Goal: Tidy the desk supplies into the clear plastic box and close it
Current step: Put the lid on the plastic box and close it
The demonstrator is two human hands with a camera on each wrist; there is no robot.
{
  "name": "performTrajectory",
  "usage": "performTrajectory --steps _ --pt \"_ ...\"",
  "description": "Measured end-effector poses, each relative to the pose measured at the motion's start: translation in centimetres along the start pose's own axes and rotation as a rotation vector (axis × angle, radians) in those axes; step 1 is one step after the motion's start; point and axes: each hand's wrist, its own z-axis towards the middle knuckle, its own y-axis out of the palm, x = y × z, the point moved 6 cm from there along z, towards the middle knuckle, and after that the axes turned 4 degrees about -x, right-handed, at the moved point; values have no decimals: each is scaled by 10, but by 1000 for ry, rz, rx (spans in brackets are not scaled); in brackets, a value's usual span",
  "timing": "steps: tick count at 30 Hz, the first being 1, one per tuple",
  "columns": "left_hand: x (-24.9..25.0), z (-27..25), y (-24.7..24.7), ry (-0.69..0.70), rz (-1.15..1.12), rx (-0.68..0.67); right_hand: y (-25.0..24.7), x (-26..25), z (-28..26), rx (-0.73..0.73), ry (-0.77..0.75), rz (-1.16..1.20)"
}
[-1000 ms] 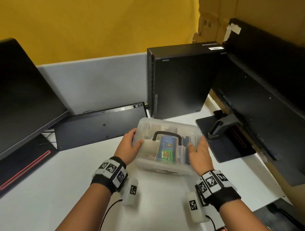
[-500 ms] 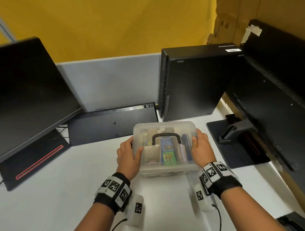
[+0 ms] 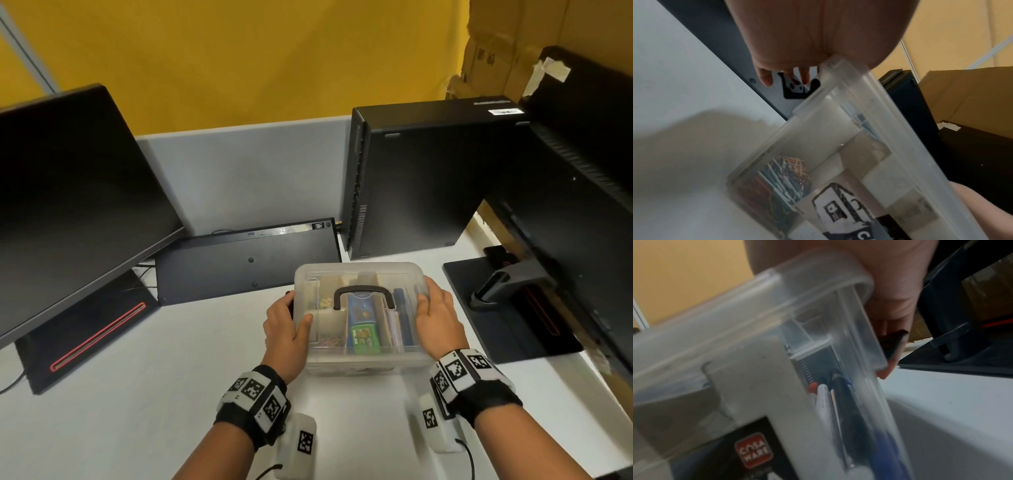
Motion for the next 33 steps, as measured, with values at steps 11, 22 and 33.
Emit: performTrajectory --steps 11,22,33 --pt "1 10 -4 -108 -69 25 -2 -7 -2 -26 64 -41" --pt "17 17 -4 -83 -78 51 -1 -7 -4 -67 52 -69" --pt "19 21 6 -6 -102 27 2 -3 1 -65 47 -74"
